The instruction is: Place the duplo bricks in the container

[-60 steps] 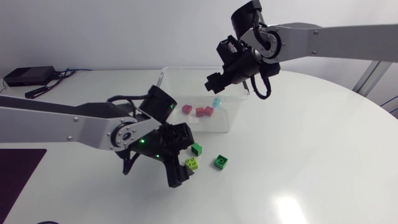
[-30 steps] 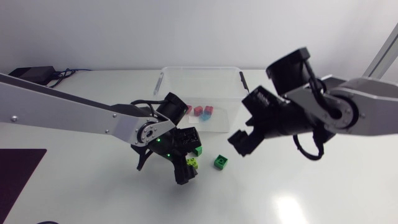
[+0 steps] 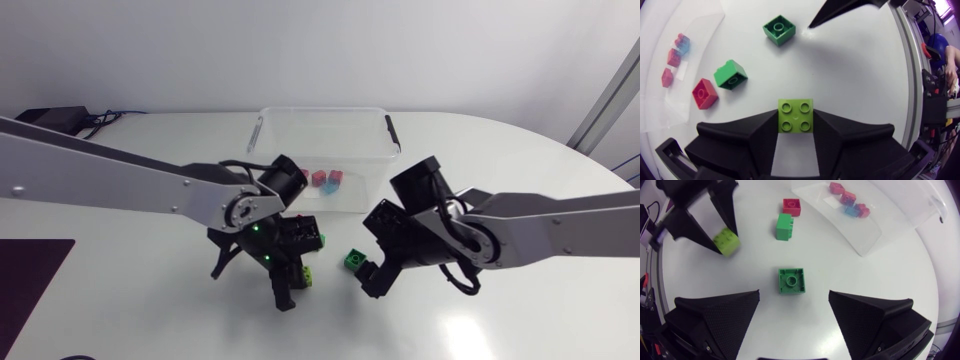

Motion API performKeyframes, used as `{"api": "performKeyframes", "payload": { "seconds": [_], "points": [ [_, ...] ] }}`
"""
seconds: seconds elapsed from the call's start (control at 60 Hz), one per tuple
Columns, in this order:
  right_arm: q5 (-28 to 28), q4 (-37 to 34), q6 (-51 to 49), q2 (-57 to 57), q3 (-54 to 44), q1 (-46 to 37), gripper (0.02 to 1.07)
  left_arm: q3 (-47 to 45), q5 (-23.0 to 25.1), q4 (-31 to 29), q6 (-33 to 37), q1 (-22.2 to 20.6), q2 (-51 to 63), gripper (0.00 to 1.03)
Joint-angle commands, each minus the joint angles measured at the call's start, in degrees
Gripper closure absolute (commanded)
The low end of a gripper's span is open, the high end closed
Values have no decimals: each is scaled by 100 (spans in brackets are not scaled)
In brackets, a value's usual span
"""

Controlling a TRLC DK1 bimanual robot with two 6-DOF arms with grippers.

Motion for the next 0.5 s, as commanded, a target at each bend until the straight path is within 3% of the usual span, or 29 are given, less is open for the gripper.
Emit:
{"api": "performKeyframes", "payload": {
  "seconds": [0.0,0.217,0.317,0.4,0.483],
  "points": [
    [35,199,-186,381,9,16,7,309,6,-229,118,124,-876,77],
    [106,410,-221,1023,361,68,8,1399,6,-1090,83,554,-1904,77],
    [167,436,-230,1278,492,148,16,1865,15,-1055,65,871,-1887,77],
    [246,498,-221,1419,519,218,38,2032,23,-650,-119,1064,-1711,76],
    [299,498,-204,1419,484,253,76,2102,23,0,-497,1213,-1421,75]
  ]
}}
